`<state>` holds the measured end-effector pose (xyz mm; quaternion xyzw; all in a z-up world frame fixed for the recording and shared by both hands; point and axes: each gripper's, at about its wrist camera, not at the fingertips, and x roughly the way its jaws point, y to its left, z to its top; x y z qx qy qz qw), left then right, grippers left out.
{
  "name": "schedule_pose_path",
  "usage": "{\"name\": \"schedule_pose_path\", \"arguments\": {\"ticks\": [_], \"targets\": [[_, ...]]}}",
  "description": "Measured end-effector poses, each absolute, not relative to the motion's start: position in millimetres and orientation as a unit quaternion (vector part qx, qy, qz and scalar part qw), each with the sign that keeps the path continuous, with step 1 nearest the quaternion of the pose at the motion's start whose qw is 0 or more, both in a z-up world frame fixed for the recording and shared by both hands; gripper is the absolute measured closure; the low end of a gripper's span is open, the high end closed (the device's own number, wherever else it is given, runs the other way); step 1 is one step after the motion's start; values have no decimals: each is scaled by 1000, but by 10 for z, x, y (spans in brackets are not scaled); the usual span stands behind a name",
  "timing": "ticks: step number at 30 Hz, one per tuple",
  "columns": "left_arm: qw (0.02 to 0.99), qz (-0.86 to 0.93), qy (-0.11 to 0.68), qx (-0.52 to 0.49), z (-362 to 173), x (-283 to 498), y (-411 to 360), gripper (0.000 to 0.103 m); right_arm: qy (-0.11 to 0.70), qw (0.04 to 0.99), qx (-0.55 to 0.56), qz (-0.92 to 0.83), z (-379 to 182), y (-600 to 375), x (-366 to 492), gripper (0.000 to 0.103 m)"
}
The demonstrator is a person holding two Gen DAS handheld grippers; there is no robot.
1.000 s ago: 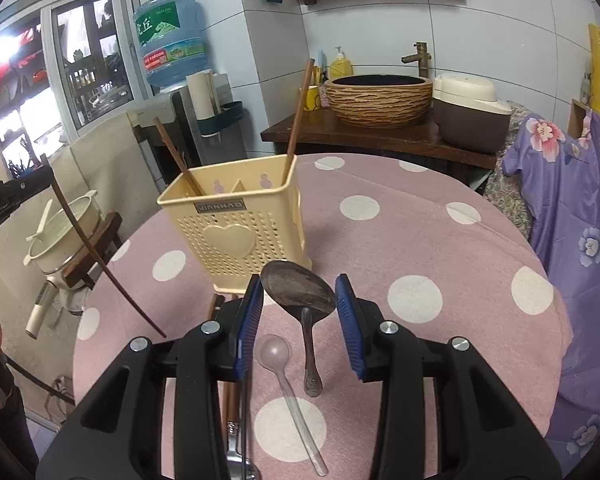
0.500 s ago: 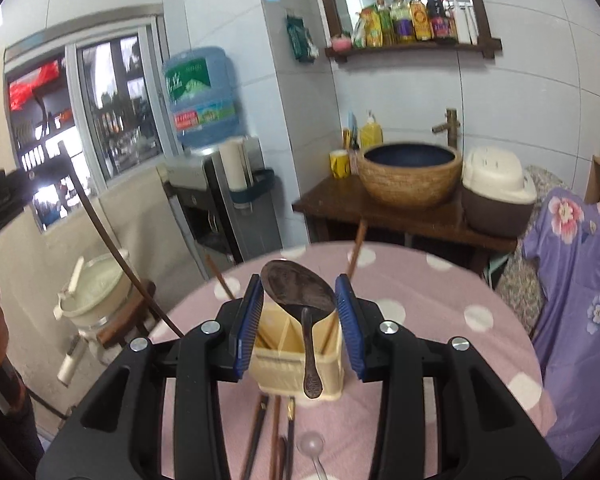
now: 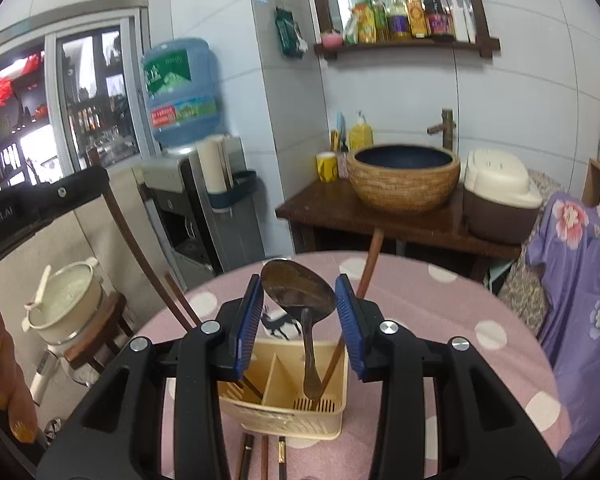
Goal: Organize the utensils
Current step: 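Lower the brown chopstick and metal spoon into the caddy, opening both tools, then move the right tool to the clear plastic spoon while the left tool approaches a brown chopstick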
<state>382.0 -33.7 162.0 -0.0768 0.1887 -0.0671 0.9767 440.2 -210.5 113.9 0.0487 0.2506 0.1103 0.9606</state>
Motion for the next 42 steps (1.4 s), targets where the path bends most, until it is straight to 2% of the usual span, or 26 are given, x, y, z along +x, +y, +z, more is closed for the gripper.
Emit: {"name": "schedule_pose_path", "arguments": {"ticks": [9, 18, 19, 20, 21, 22, 23, 24, 29, 33, 42], "targets": [[969, -70, 230, -62, 1052, 3849, -386, 95, 274, 957, 31, 95, 572, -2084, 4423, 65], [968, -69, 234, -54, 940, 3841, -386, 95, 270, 958, 10, 93, 416, -2009, 4362, 65], [968, -71, 235, -54, 944, 3840, -394, 95, 268, 959, 14, 94, 423, -2022, 4354, 63], [968, -72, 234, -51, 961, 3822, -393, 93, 266, 959, 18, 95, 436, -2033, 4343, 54], [969, -73, 230, -49, 977, 3793, -393, 83, 260, 961, 23, 94, 452, -2054, 4321, 45], [970, -74, 227, -47, 984, 3753, -401, 73, 255, 962, 27, 94, 467, -2064, 4289, 41], [971, -77, 221, -49, 999, 3701, -391, 52, 252, 962, 30, 97, 488, -2074, 4259, 39], [972, -81, 214, -53, 1005, 3646, -382, 37, 249, 963, 32, 101, 503, -2082, 4220, 38], [970, -88, 215, -78, 947, 3344, -269, 19, 224, 970, 25, 95, 554, -2121, 3930, 32], [963, -87, 240, -86, 791, 3141, -197, 15, 235, 968, 13, 91, 508, -2138, 3688, 31], [943, -63, 324, -51, 214, 2848, -200, 15, 304, 949, -22, 78, 108, -2221, 3259, 27]]}}
